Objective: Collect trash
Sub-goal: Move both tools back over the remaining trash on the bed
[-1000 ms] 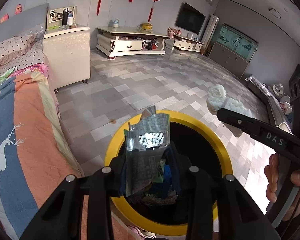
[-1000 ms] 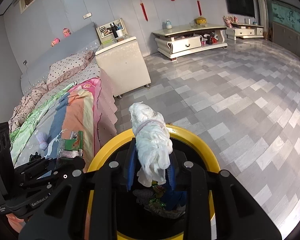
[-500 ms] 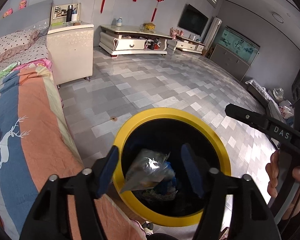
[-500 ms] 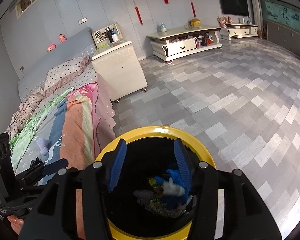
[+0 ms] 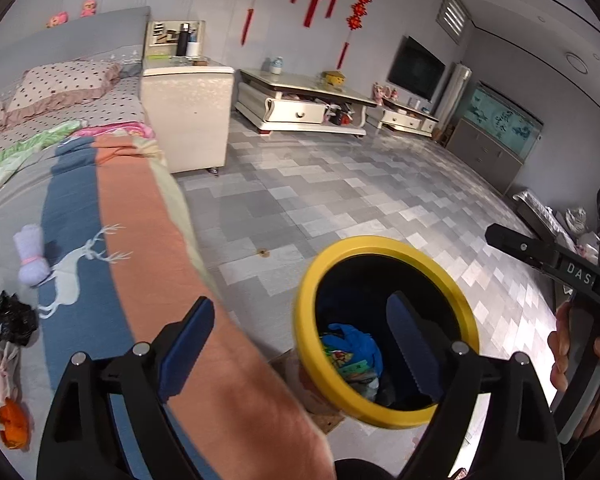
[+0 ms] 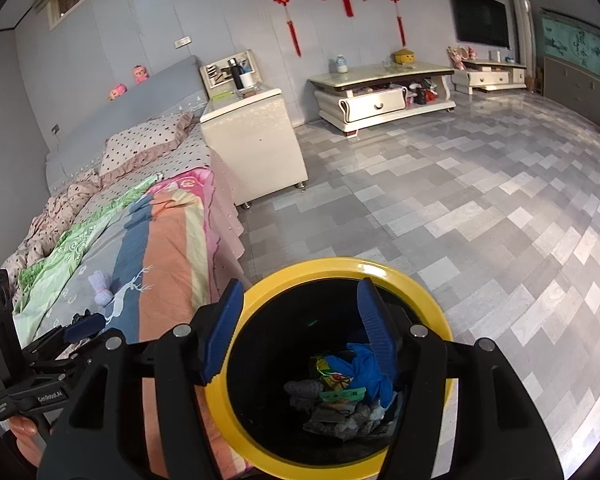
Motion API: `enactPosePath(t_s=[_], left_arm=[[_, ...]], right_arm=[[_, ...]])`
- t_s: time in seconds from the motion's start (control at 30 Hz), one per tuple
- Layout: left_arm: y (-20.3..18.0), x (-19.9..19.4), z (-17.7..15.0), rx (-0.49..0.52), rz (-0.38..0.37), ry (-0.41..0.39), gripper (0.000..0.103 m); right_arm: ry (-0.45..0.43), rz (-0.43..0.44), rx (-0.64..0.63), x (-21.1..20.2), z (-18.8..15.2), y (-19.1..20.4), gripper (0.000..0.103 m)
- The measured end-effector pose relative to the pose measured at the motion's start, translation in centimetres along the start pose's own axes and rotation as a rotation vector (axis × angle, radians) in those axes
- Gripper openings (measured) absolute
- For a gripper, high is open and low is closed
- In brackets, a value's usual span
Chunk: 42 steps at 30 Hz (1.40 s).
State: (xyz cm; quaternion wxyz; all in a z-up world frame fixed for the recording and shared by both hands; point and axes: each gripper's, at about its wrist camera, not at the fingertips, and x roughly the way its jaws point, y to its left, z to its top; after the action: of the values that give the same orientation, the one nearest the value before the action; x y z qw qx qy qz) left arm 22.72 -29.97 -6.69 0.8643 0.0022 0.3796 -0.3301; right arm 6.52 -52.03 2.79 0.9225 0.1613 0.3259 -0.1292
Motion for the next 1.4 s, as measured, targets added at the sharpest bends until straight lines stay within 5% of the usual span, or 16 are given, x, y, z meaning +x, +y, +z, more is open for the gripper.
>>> enactPosePath(t_s=[0.33,0.8,1.4], left_arm=[[7.9,-5.4,-1.8,-0.080,0.133,-0.051,0.085],[17.9,-12.2,-5.6,-0.140,0.320,-0.070,0.085],[25.6,-11.7,-11.9,-0.259,0.341,0.014,0.085]], right_arm=[[-0.005,0.109,-0.102,1.0,0.4,8.8,0.073],[0.044,0.284,-0.208,6.1,1.3,24.5,0.079],[0.194,0.319,-0.382,18.9,-1.8,40.7,0.081]])
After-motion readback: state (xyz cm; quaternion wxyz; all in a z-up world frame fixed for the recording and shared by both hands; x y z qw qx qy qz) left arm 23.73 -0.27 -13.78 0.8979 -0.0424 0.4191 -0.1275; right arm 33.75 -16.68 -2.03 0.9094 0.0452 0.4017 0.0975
